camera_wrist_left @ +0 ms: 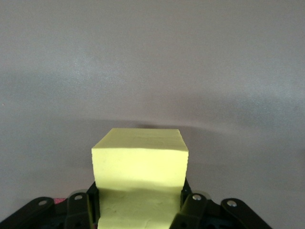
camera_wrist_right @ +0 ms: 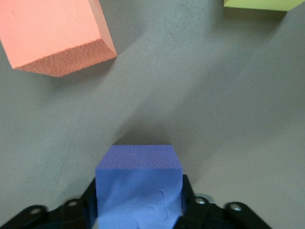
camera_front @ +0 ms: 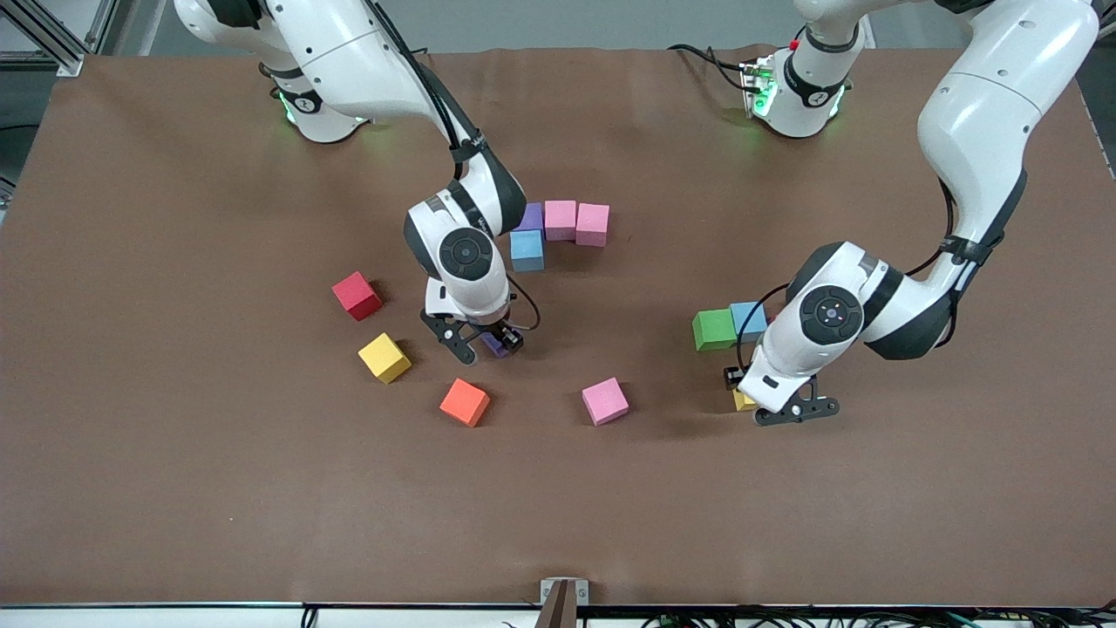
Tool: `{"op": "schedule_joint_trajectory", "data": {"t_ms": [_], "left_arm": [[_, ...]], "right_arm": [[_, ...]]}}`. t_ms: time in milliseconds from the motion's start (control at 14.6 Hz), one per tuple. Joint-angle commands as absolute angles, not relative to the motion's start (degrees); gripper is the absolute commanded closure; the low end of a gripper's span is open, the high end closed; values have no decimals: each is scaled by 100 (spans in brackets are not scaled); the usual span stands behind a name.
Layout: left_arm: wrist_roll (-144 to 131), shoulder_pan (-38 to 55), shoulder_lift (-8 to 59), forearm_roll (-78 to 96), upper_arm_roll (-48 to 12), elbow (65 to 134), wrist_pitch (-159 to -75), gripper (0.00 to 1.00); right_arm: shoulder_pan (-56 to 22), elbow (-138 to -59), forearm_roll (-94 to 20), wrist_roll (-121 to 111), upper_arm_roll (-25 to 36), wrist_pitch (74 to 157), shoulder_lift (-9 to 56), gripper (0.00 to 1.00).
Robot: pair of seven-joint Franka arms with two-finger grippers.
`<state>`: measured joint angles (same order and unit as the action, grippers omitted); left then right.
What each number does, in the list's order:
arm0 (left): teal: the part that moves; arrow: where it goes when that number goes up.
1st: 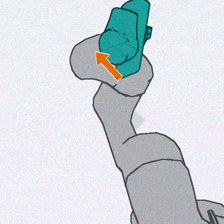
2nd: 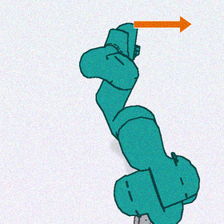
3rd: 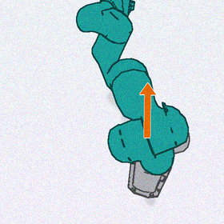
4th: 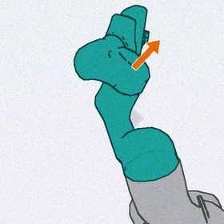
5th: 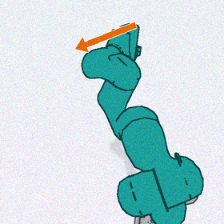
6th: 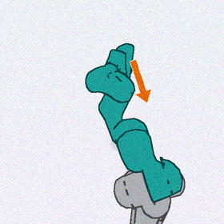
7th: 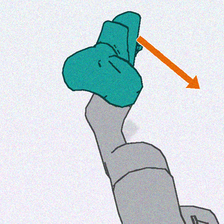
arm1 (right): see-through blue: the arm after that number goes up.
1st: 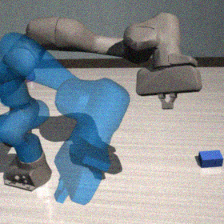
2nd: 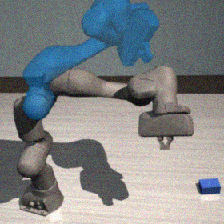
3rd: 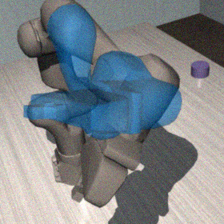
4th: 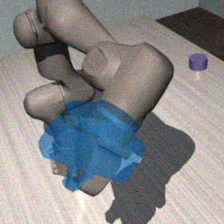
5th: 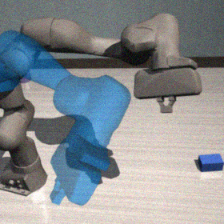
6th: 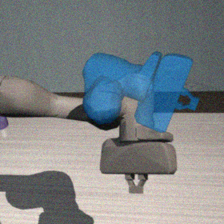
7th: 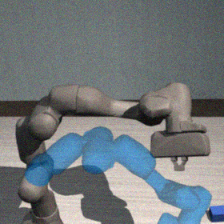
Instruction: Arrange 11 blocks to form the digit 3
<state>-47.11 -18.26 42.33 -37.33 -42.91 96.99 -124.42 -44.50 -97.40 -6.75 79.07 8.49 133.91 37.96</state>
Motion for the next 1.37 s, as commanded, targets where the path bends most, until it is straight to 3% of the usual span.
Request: {"op": "schedule_joint_trajectory", "data": {"t_ms": [0, 753, 1301], "left_arm": [[-4737, -1802, 4166, -3753, -4307, 9659, -12305, 56], [-4702, -1819, 4175, -3762, -4307, 9650, -12305, 56], [-4702, -1811, 4184, -3762, -4307, 9650, -12313, 56]], "right_arm": [[-4465, -9870, -782, 7858, 852, 13456, 3691, 100], [-5036, -10212, -633, 4335, 853, 13491, 3270, 92], [-5317, -10801, -264, 4061, 853, 13781, 3059, 92]]}}
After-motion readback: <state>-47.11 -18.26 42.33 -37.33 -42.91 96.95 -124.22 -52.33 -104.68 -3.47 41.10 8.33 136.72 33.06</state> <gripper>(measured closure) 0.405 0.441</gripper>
